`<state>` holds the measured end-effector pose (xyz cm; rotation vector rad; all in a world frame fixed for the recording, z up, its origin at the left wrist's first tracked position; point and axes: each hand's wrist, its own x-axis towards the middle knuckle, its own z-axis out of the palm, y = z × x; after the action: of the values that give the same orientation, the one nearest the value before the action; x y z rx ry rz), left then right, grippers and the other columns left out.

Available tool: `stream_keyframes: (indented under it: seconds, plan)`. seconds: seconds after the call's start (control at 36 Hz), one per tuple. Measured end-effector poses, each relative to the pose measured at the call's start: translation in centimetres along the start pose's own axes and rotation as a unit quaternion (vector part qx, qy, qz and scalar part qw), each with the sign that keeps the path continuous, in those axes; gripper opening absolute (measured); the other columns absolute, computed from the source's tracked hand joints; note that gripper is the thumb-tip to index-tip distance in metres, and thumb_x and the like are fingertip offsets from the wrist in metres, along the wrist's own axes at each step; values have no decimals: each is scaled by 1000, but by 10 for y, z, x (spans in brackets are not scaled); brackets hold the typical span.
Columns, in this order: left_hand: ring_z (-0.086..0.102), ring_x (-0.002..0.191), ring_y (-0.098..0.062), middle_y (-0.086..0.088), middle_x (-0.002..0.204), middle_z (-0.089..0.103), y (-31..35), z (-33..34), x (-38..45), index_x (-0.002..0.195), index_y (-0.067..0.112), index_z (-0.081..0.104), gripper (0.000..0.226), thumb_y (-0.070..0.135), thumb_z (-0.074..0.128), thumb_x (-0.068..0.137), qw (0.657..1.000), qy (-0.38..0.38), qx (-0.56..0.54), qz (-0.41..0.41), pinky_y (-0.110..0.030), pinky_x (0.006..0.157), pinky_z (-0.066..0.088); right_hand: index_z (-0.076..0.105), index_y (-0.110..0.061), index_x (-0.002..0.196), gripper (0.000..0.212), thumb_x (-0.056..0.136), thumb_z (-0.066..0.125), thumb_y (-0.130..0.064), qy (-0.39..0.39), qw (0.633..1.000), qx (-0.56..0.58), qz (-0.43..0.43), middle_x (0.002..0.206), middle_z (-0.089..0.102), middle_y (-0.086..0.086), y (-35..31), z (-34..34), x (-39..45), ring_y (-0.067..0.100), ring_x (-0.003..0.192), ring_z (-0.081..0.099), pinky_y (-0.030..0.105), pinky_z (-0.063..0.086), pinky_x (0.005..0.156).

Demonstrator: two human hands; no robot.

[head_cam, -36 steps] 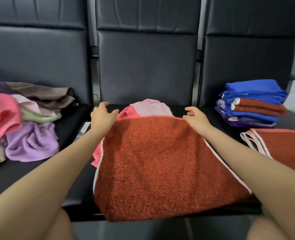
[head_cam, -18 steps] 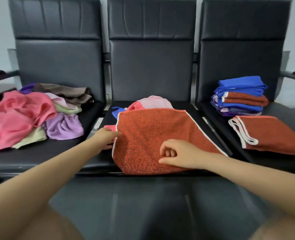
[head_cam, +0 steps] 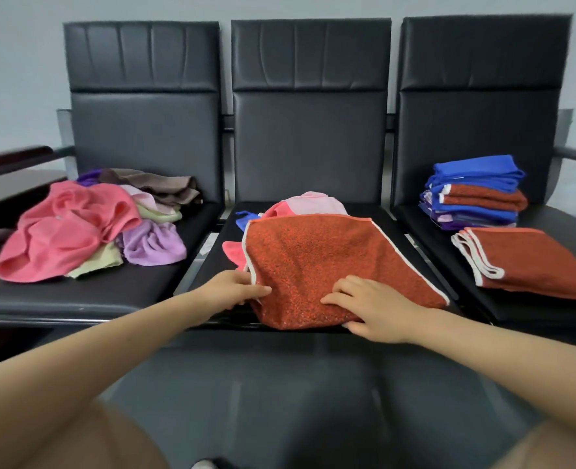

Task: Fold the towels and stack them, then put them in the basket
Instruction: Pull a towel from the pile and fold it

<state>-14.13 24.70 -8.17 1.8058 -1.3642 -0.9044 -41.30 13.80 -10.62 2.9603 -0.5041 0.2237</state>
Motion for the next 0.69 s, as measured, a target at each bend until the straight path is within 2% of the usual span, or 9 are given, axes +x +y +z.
stream_keyframes:
  seconds: [0.08,0.14,0.22,0.33,0.44,0.5,0.56,0.61,0.69]
  plan:
    - [61,76,1,6,86,69,-1,2,-3,94,8,71,11,16,64,91,992,62,-87,70,-17,75,48,52,-20,134,56,81,69,-30,12,1000,-10,-2,119,53,2,-1,2,2,21,107,49,37,48,89]
    - [54,68,-2,3,77,61,2,-1,-5,91,-4,66,18,13,60,93,979,112,-130,107,-19,69,45,49,-20,137,57,84,67,-32,11,1000,-16,2,122,52,1,-1,2,4,20,110,47,35,45,93]
    - [53,67,-3,2,77,60,4,-5,-7,94,-3,65,18,13,57,95,979,109,-143,98,-15,62,44,48,-19,139,57,86,66,-32,13,1000,-12,5,122,52,1,-2,4,6,20,111,47,34,43,93]
    - [54,72,-14,4,72,56,-11,2,-4,79,15,54,13,14,64,88,990,125,60,2,-18,54,40,56,-18,130,47,85,64,-29,25,1000,13,7,117,55,1,0,5,5,19,107,49,34,48,87]
    - [56,86,-20,-4,97,60,-18,4,-5,103,13,46,28,21,65,85,977,95,171,-85,-27,68,41,64,-21,101,28,88,46,-37,69,996,48,7,100,59,-7,2,1,5,14,93,52,38,54,71]
    - [57,92,-23,-4,105,58,-18,5,-8,115,13,43,38,23,62,83,960,136,242,-31,-30,72,42,65,-21,94,30,91,45,-43,78,994,72,14,93,61,-9,2,-1,6,14,88,55,38,53,69]
    - [55,105,-25,-2,115,56,-16,8,-11,122,15,46,46,32,54,80,924,193,313,107,-34,80,45,68,-20,93,37,91,43,-47,86,991,98,30,91,64,-9,0,-4,10,14,87,59,36,52,73]
    - [54,106,-23,1,115,57,-5,16,-14,119,18,53,51,44,43,76,904,180,314,227,-36,84,47,70,-18,94,43,90,41,-49,99,986,127,52,91,67,-8,-1,-8,14,14,87,62,34,52,74]
    - [53,103,-20,3,108,57,8,38,-11,115,22,56,54,60,44,78,873,119,373,292,-37,89,46,70,-17,93,43,89,42,-49,128,977,156,72,88,66,-7,-1,-13,23,12,84,61,34,50,75]
